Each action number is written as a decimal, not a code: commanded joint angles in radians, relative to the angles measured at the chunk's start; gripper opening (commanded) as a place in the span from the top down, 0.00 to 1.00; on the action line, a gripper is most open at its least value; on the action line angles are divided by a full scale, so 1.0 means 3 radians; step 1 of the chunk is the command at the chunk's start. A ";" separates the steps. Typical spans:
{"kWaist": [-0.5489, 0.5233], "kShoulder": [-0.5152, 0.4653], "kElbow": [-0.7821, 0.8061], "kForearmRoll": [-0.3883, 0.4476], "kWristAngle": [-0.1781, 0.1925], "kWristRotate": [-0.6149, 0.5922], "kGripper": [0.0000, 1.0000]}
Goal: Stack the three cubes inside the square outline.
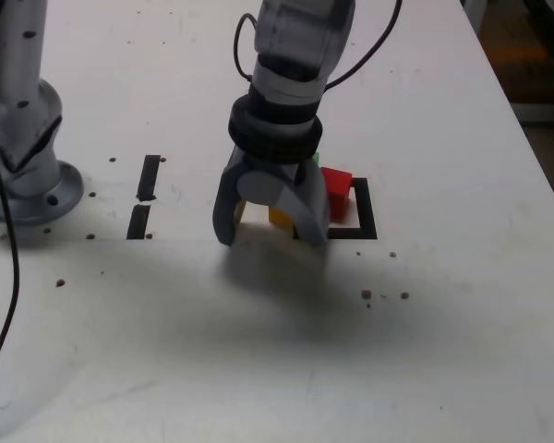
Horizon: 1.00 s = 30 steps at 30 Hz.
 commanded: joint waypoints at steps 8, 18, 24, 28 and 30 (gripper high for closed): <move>0.0096 0.0092 0.0009 -0.0001 0.0031 0.0085 0.15; 0.0119 0.0166 -0.0023 -0.0036 0.0064 0.0102 0.23; 0.0127 0.0216 -0.0052 -0.0104 0.0077 0.0105 0.38; 0.0129 0.0224 -0.0062 -0.0137 0.0106 0.0104 0.57; 0.0129 0.0216 -0.0064 -0.0154 0.0122 0.0103 0.67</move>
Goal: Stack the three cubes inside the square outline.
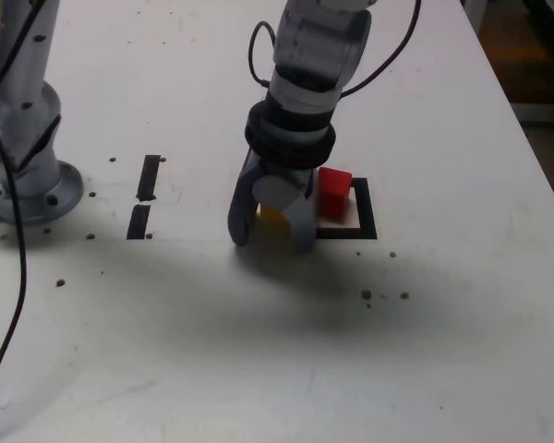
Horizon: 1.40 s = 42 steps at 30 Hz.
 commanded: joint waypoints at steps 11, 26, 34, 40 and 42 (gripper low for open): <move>0.0006 -0.0133 0.0145 -0.0008 0.0077 -0.0145 0.80; 0.0225 -0.0918 0.0533 0.0311 0.0315 -0.0397 0.80; 0.0917 -0.0914 0.0361 0.0325 0.0380 0.0146 0.80; 0.1370 -0.0694 0.0145 0.0296 0.0365 0.0595 0.80; 0.1471 -0.0625 0.0111 0.0261 0.0361 0.0694 0.79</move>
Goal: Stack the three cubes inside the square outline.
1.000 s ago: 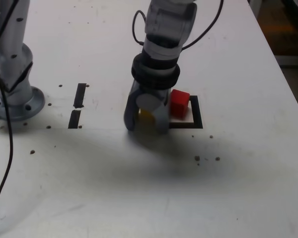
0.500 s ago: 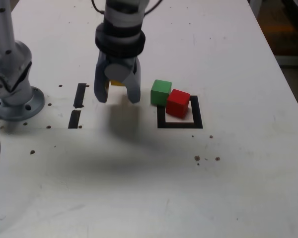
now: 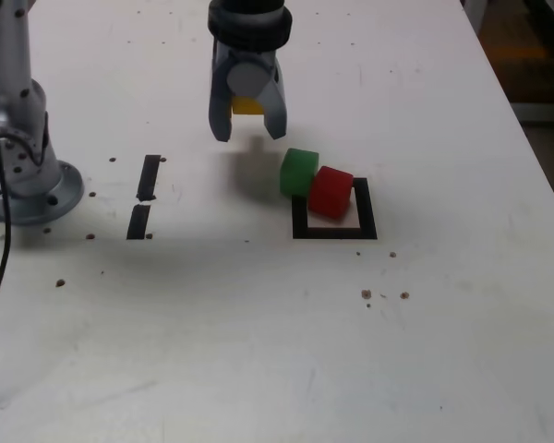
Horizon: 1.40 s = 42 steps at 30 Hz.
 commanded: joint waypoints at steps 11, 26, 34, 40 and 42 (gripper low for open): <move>0.0361 0.0277 -0.0003 -0.0193 -0.0022 0.0365 0.35; 0.0412 0.0152 0.0109 -0.0419 -0.0026 0.0354 0.00; 0.0357 0.0001 0.0103 -0.0594 -0.0152 0.0235 0.00; 0.0244 -0.0019 0.0088 -0.0739 -0.0318 0.0128 0.01; 0.0203 -0.0013 0.0087 -0.0760 -0.0361 0.0098 0.01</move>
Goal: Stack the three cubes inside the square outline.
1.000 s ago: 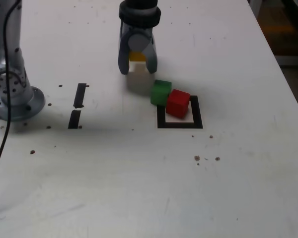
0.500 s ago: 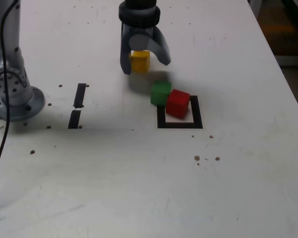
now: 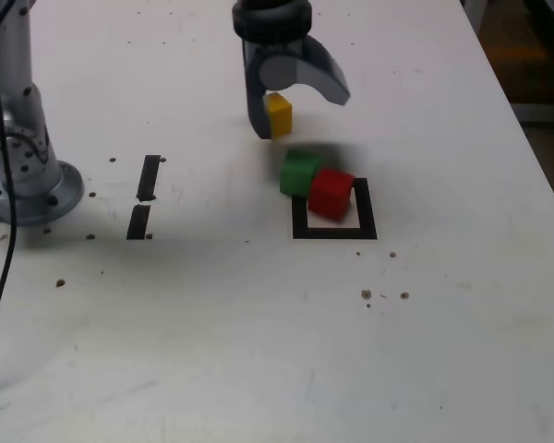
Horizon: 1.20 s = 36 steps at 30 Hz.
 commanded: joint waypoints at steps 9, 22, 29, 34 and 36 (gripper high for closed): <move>-0.0176 0.0023 0.0059 0.0003 -0.0096 -0.0154 0.05; -0.0314 0.0061 0.0257 -0.0027 -0.0124 -0.0291 0.08; -0.0323 0.0106 0.0274 -0.0042 -0.0130 -0.0307 0.12; -0.0323 0.0127 0.0285 -0.0070 -0.0130 -0.0322 0.16; -0.0324 0.0134 0.0287 -0.0091 -0.0130 -0.0327 0.17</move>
